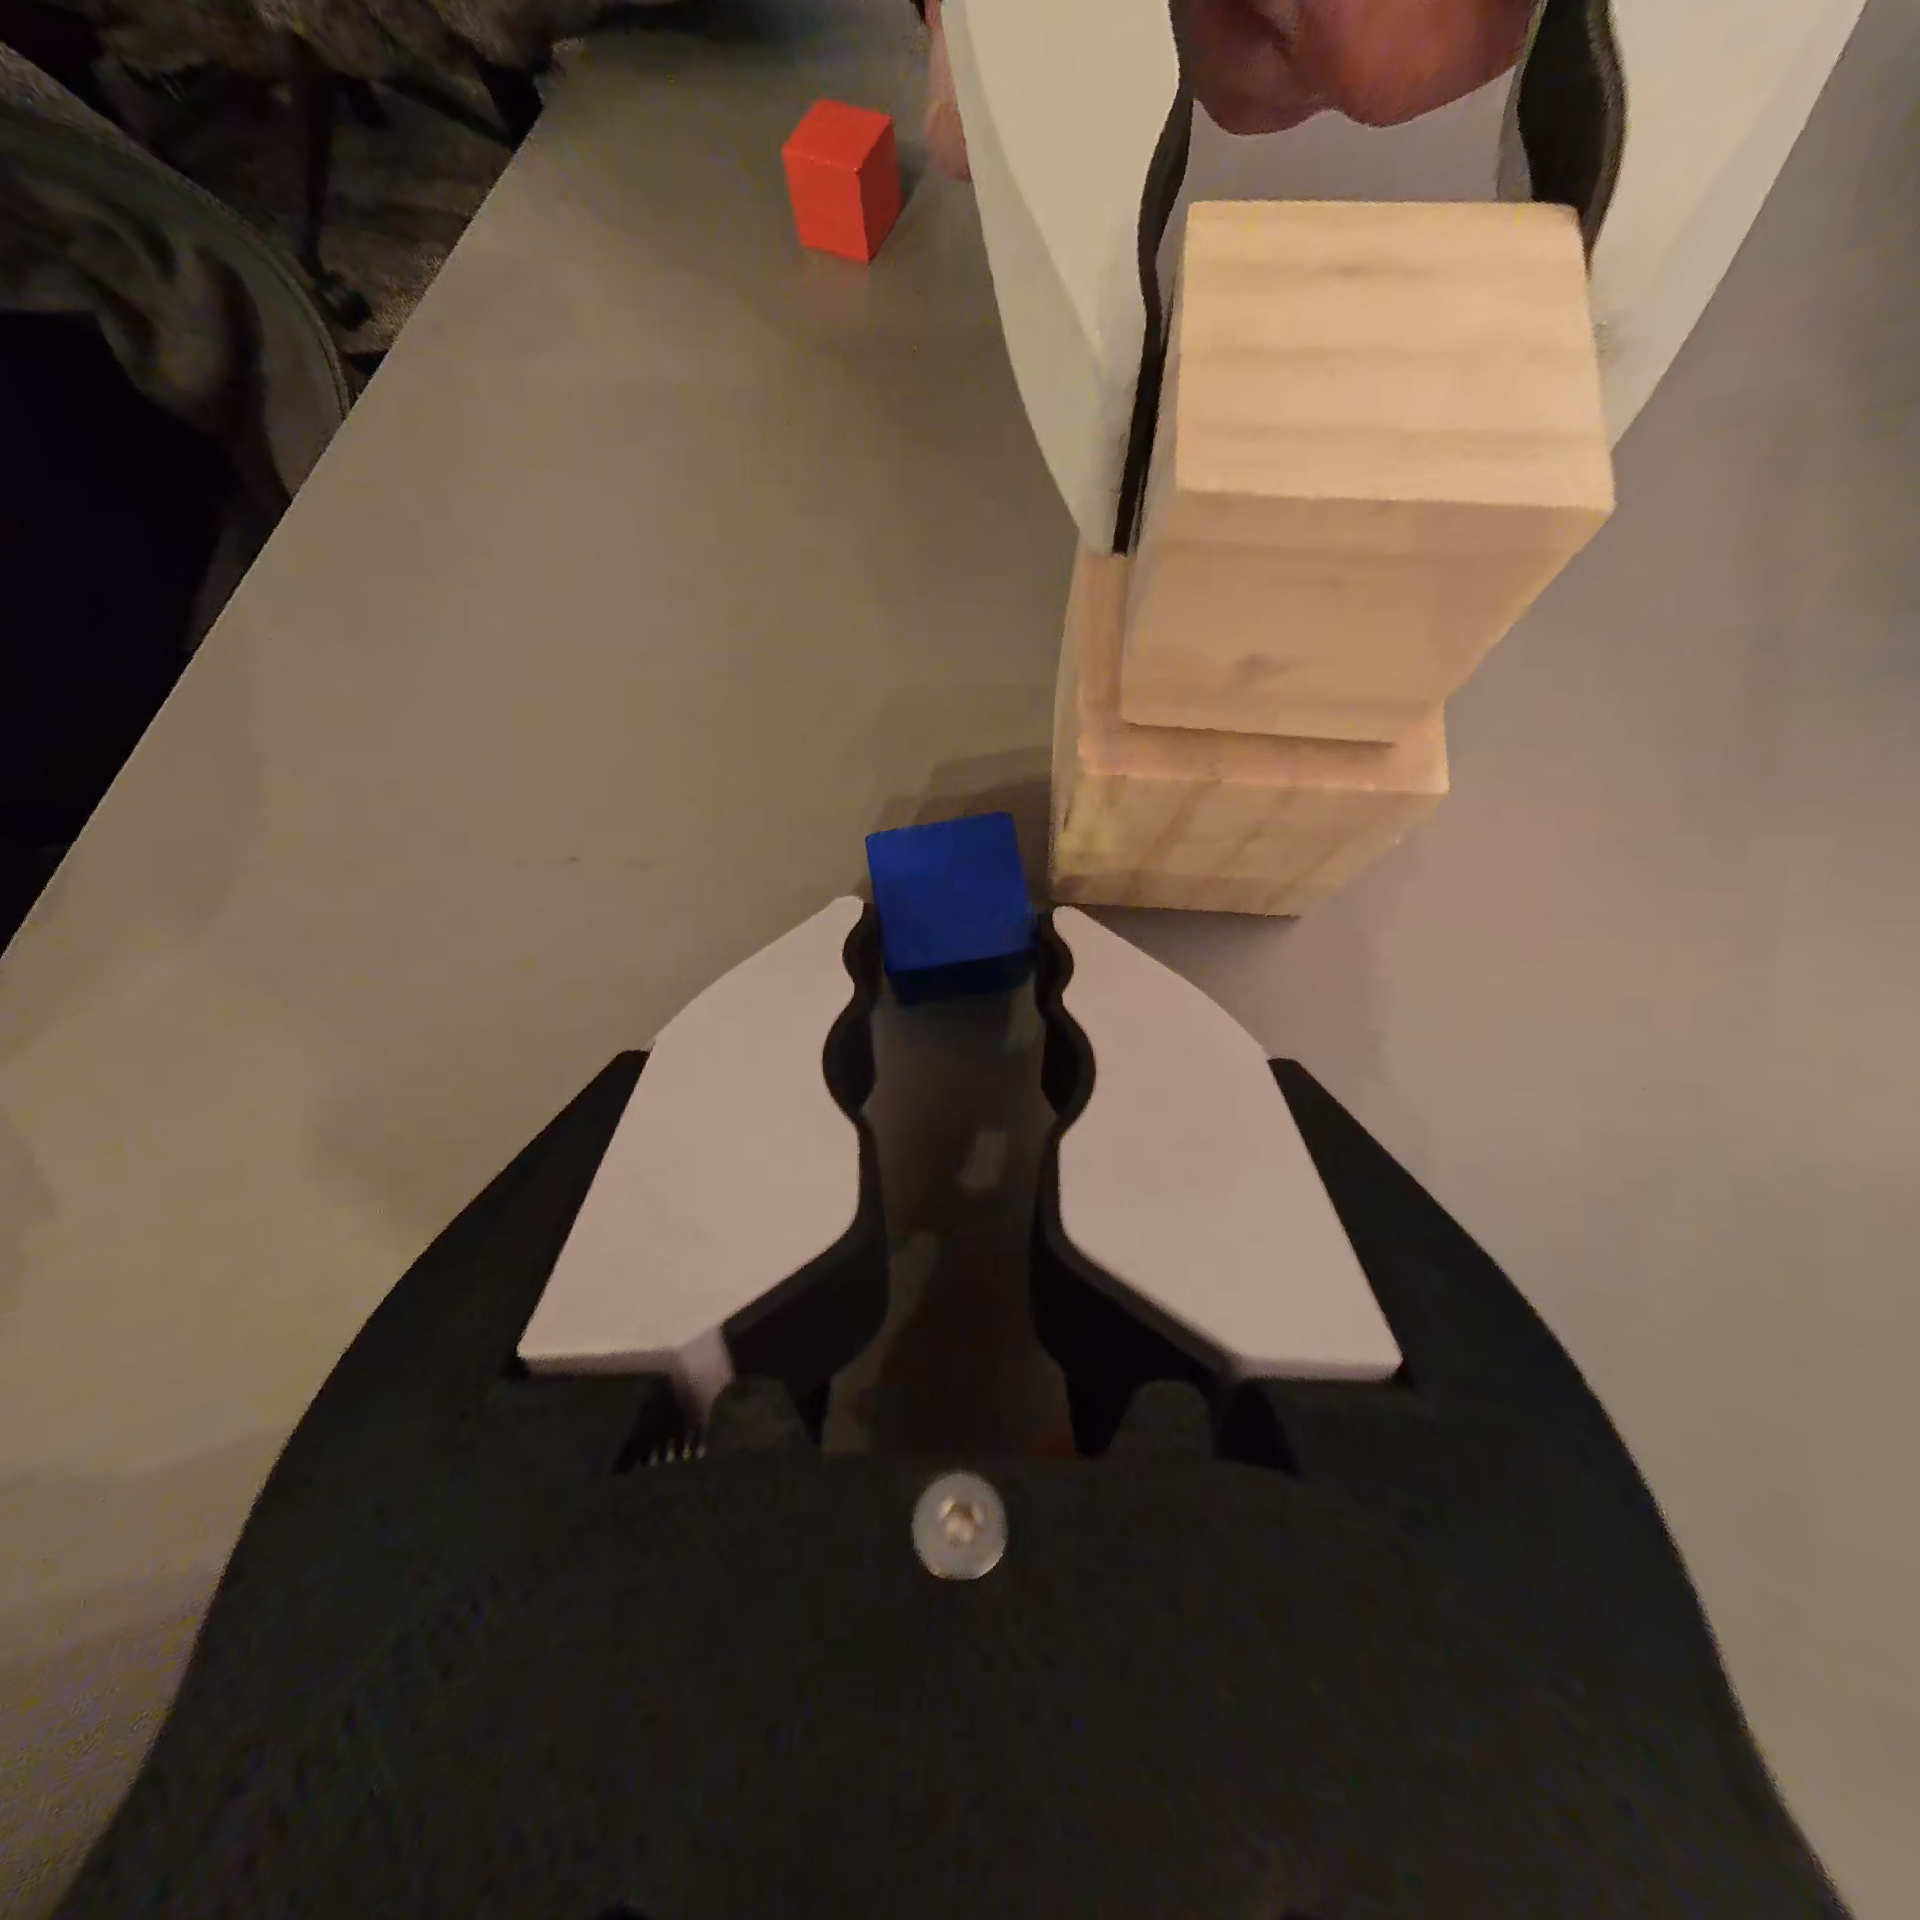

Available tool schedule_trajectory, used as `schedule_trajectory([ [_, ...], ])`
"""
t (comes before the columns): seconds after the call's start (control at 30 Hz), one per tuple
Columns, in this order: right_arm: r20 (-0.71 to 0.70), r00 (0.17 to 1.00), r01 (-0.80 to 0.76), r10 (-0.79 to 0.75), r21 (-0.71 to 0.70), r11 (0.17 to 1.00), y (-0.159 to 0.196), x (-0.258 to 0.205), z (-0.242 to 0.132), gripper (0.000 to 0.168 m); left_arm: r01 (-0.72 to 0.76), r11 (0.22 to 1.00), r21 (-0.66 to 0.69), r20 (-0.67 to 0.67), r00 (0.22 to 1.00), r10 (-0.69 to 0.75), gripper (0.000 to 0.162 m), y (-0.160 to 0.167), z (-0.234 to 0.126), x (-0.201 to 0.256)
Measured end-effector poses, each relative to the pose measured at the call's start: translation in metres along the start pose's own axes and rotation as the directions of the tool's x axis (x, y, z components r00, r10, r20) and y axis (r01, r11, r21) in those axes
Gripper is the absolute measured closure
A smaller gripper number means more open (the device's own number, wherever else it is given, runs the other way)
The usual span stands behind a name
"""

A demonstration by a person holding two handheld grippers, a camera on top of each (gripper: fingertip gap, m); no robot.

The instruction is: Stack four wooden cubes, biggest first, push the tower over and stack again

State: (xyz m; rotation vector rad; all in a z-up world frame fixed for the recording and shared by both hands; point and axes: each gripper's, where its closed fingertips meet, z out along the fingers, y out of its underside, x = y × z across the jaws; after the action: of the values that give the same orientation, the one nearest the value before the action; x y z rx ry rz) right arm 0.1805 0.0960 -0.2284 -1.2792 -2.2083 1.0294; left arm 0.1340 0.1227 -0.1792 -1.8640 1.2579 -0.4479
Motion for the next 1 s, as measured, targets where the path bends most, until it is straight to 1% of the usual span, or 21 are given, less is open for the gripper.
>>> schedule_trajectory([
  [0.03, 0.001, 1.0, 0.0, 0.0, 0.005, 1.0, 0.0, 0.0, -0.001, 0.14, 0.01, 1.0, 0.015, -0.007, 1.0, -0.01, 0.111, -0.001, 0.0, 0.001],
  [0.07, 0.006, 1.0, -0.002, 0.002, 0.013, 1.0, 0.0, -0.001, -0.002, 0.14, 0.019, 1.0, 0.022, 0.006, 1.0, -0.02, 0.097, -0.001, -0.002, -0.001],
  [0.1, 0.015, 1.0, -0.006, 0.006, 0.021, 1.0, 0.0, -0.002, -0.005, 0.14, 0.026, 0.999, 0.024, 0.02, 0.999, -0.026, 0.09, 0.0, -0.007, -0.003],
  [0.17, 0.029, 1.0, -0.012, 0.011, 0.031, 0.999, 0.002, -0.004, -0.016, 0.14, 0.048, 0.998, 0.032, 0.022, 0.999, -0.049, 0.088, 0.004, -0.023, -0.003],
  [0.23, 0.025, 1.0, -0.014, 0.012, 0.077, 0.997, -0.006, -0.004, -0.033, 0.14, 0.055, 0.998, 0.035, 0.017, 0.998, -0.056, 0.088, 0.014, -0.043, 0.002],
  [0.27, 0.006, 1.0, -0.009, 0.008, 0.114, 0.993, -0.014, -0.002, -0.043, 0.14, 0.058, 0.998, 0.027, 0.001, 0.998, -0.058, 0.088, 0.022, -0.053, 0.008],
  [0.37, -0.087, 0.996, 0.019, 0.002, 0.248, 0.968, -0.054, 0.01, -0.07, 0.14, 0.06, 0.996, -0.058, -0.022, 0.998, -0.062, 0.088, 0.059, -0.078, 0.029],
  [0.4, -0.116, 0.993, 0.026, 0.004, 0.254, 0.967, -0.064, 0.015, -0.071, 0.14, 0.075, 0.993, -0.089, -0.011, 0.997, -0.076, 0.087, 0.072, -0.085, 0.035],
  [0.47, -0.168, 0.986, 0.018, 0.014, 0.188, 0.982, -0.072, 0.028, -0.063, 0.14, 0.101, 0.988, -0.119, -0.005, 0.995, -0.102, 0.085, 0.095, -0.096, 0.05],
  [0.53, -0.161, 0.987, 0.019, 0.001, 0.126, 0.992, -0.077, 0.033, -0.05, 0.14, 0.126, 0.982, -0.142, 0.009, 0.992, -0.126, 0.082, 0.112, -0.102, 0.061],
  [0.67, -0.148, 0.989, 0.034, -0.017, 0.113, 0.993, -0.091, 0.037, -0.037, 0.14, 0.152, 0.979, -0.136, -0.024, 0.987, -0.156, 0.078, 0.126, -0.103, 0.077],
  [0.8, -0.157, 0.988, 0.001, 0.01, 0.071, 0.997, -0.091, 0.043, -0.034, 0.14, 0.154, 0.977, -0.151, -0.045, 0.986, -0.162, 0.086, 0.132, -0.097, 0.078],
  [0.87, -0.168, 0.986, -0.006, 0.016, 0.06, 0.998, -0.09, 0.045, -0.035, 0.14, 0.143, 0.977, -0.156, -0.049, 0.987, -0.152, 0.097, 0.131, -0.094, 0.078],
  [0.93, -0.139, 0.989, -0.039, 0.049, 0.076, 0.996, -0.091, 0.043, -0.034, 0.14, 0.129, 0.977, -0.173, -0.061, 0.988, -0.141, 0.106, 0.132, -0.09, 0.08],
  [1.0, -0.127, 0.99, -0.053, 0.064, 0.087, 0.995, -0.09, 0.043, -0.034, 0.14, 0.128, 0.977, -0.169, -0.06, 0.988, -0.139, 0.121, 0.129, -0.087, 0.079],
])
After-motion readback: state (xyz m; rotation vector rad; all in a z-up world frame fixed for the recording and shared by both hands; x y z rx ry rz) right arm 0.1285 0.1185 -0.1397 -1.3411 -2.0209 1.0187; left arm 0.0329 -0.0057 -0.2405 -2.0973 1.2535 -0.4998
